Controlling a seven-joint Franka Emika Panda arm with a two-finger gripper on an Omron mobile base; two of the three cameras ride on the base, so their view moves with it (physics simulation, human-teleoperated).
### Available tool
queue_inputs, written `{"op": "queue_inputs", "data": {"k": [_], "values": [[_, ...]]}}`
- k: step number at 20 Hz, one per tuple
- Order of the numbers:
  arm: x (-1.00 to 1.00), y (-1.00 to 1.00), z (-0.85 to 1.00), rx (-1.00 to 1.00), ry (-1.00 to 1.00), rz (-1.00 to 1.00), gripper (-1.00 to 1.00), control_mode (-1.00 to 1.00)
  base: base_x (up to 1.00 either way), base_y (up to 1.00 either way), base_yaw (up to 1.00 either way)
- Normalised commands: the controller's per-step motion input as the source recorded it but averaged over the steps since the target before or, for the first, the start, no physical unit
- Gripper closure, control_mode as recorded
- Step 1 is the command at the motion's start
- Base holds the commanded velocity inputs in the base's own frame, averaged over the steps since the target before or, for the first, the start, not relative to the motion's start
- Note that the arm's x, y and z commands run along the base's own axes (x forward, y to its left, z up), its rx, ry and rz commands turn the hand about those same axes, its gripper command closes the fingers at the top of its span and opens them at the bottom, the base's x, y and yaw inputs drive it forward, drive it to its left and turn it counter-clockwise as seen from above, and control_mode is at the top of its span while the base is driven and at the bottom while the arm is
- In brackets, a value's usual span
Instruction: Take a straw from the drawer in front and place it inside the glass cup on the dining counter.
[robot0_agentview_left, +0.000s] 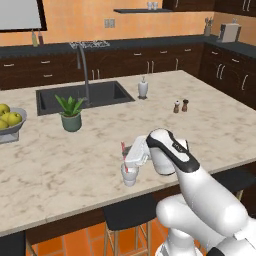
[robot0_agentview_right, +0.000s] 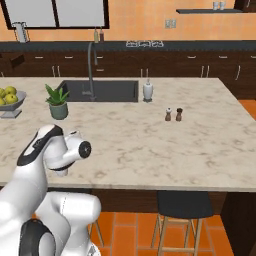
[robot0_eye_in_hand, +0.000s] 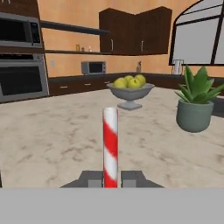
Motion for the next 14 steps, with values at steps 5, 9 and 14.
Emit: {"op": "queue_inputs", "data": {"k": [5,9,14], "values": [[-0.05,-0.01,0.0,0.01,-0.04,0.0,-1.0,-1.0,0.0,0.0,0.0],[0.0,-0.21,0.0,0.0,-0.01,0.0,-1.0,-1.0,0.0,0.0,0.0],[-0.05,-0.35,0.05,0.0,0.0,0.0,-1.0,-1.0,0.0,0.0,0.0]]}}
